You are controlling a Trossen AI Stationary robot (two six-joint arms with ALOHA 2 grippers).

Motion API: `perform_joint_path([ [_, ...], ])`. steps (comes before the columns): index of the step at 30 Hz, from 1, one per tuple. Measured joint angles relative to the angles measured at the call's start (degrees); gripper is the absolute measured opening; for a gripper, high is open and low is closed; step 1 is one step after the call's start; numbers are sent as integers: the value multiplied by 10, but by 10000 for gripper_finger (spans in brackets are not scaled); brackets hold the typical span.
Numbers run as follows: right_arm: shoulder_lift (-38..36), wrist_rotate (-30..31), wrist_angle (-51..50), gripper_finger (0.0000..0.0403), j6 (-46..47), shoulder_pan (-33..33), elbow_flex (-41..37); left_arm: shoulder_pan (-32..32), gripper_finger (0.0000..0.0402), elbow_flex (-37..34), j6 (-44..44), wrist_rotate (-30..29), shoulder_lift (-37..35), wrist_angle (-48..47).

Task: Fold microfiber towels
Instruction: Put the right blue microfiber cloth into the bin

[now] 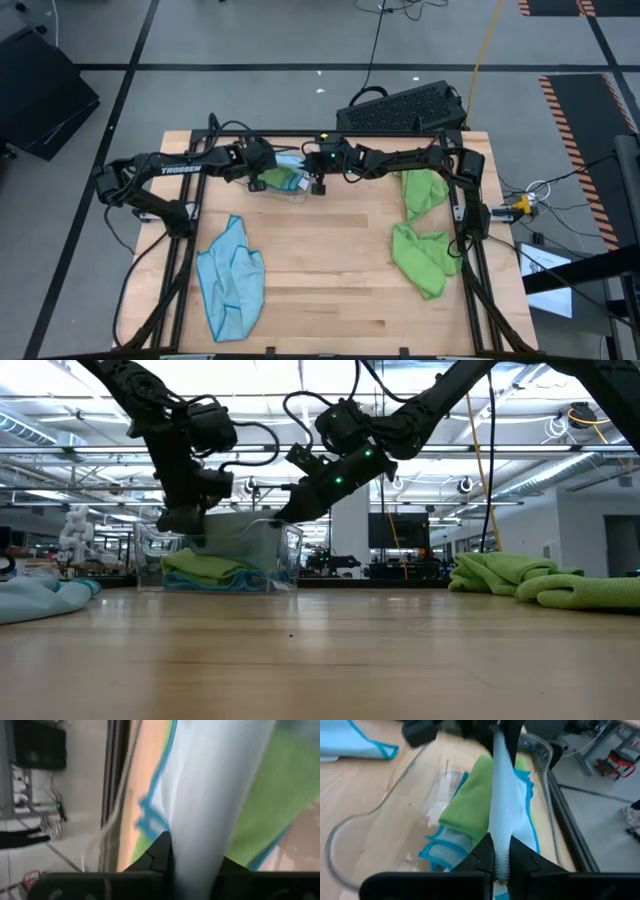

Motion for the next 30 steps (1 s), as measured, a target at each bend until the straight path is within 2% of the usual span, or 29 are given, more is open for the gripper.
perform_joint_path([
  [5, 0, -4, -8, 34, -7, 2, -1, 4, 47, -2, -28, -5, 1, -27],
  [11, 0, -26, -6, 81, -4, 3, -1, 11, 45, -2, -64, 2, 1, -44],
  [19, -1, -60, -6, 139, 8, -1, -1, 10, 46, -1, -64, 8, 1, -69],
  [24, -1, -77, -6, 154, 30, -11, -1, 10, 47, 6, -53, 11, 1, -101],
  [30, -1, -77, -6, 155, 34, -16, -1, 9, 47, 53, -82, 17, 1, -150],
])
